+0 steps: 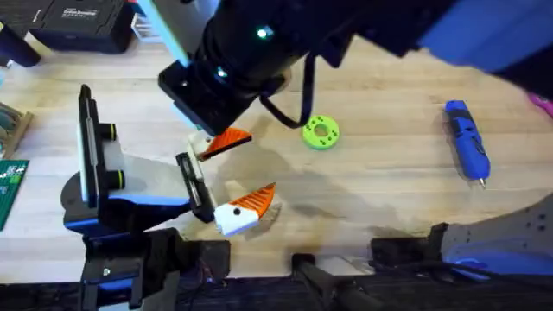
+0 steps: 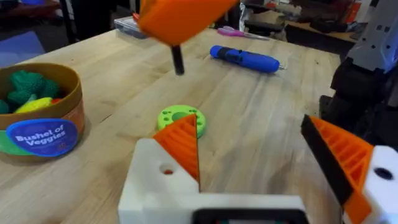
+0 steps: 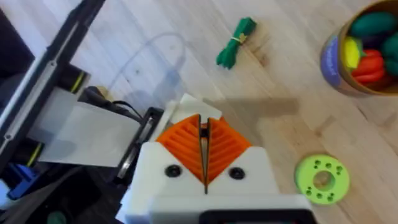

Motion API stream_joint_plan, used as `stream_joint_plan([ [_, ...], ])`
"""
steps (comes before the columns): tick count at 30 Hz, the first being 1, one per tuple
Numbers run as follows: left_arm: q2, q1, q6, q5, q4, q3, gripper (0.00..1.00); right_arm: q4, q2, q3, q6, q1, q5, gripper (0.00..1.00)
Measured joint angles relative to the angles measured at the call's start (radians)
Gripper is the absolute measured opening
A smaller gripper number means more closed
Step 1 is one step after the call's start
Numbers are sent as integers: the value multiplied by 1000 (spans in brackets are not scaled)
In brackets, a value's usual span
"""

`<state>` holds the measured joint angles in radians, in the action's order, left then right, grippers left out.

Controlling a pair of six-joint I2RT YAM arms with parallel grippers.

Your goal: Pick up the gripper from the table and insert it into the empty holder that is missing its gripper. Then pick up a screw, insert it into the mounting hole, and use the screwdriver to tighten it. Finally, clean up the table by picking up the vegetable and placing it into the bucket.

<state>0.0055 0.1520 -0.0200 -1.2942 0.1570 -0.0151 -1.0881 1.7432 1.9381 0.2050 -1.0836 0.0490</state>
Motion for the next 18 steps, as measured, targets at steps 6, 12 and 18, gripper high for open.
stream_joint_plan([
  [6, 0, 0, 0, 0, 0, 0, 985, -54, -29, -8, 17, 0, 81, 7],
  [12, 0, 0, -2, 0, 0, 0, 985, 31, -144, -168, 27, 0, 120, 7],
  [18, 0, 0, -3, 0, 0, 0, 985, 291, -315, -439, 26, 9, 114, 7],
])
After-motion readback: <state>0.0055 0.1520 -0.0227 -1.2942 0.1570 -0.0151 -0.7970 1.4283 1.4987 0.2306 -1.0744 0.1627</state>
